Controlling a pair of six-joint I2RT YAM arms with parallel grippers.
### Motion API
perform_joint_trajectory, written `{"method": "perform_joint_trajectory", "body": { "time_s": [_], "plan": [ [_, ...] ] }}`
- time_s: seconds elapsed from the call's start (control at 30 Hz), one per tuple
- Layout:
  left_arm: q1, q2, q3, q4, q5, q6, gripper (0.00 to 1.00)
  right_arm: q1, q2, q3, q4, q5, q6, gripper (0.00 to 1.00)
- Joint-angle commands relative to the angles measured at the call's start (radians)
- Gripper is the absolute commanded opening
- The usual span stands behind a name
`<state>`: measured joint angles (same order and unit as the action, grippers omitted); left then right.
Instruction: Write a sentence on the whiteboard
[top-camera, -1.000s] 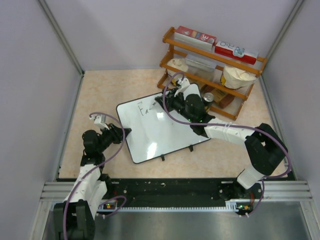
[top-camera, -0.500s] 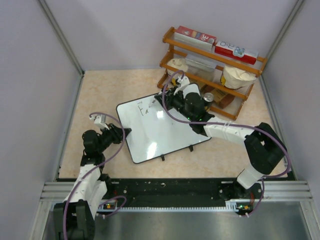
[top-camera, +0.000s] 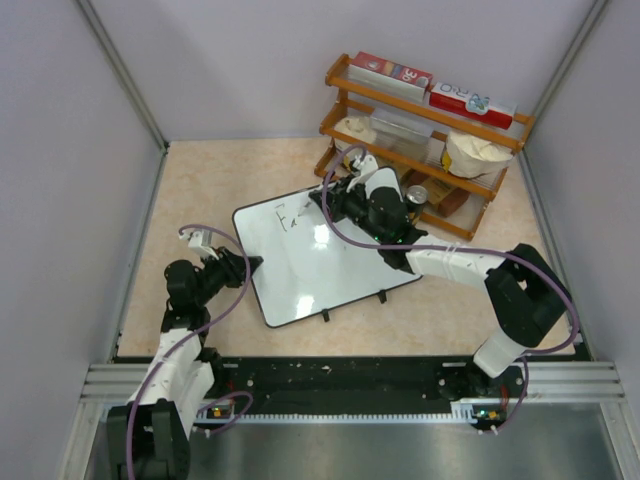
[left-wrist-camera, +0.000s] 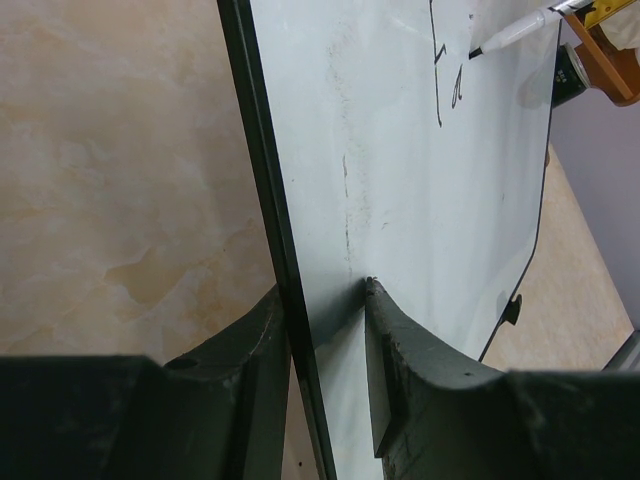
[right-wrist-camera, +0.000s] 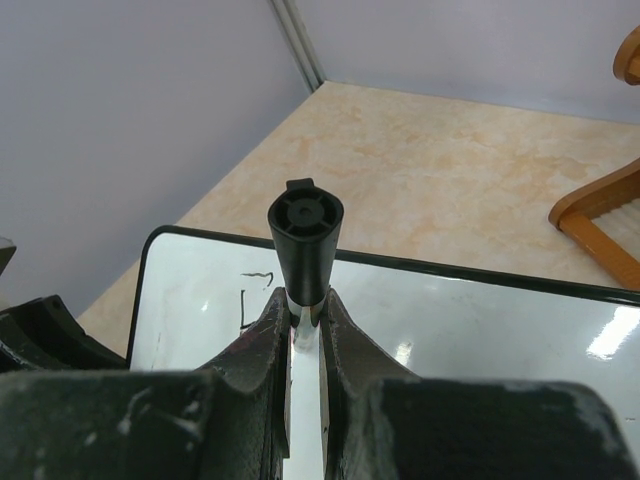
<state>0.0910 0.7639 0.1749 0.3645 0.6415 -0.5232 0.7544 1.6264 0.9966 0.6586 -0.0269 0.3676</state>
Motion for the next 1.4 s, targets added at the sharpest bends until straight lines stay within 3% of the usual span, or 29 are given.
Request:
{"method": "perform_joint_trajectory", "body": {
  "time_s": [0.0, 0.53, 0.9, 1.37],
  "plan": [
    [0.001, 0.008, -0.006, 0.037, -0.032, 0.065, 0.00, -0.009, -0.005, -0.035, 0.007, 0.024, -0.033, 0.00],
    [0.001, 0.003, -0.008, 0.037, -0.031, 0.063, 0.00, -0.010, -0.077, -0.119, 0.027, 0.002, -0.003, 0.00],
    [0.001, 0.006, -0.009, 0.039, -0.031, 0.065, 0.00, -0.009, -0.109, -0.020, 0.052, -0.036, 0.062, 0.00],
    [0.001, 0.008, -0.006, 0.039, -0.028, 0.065, 0.00, -0.009, -0.023, 0.080, 0.006, 0.016, 0.017, 0.00]
  ]
}}
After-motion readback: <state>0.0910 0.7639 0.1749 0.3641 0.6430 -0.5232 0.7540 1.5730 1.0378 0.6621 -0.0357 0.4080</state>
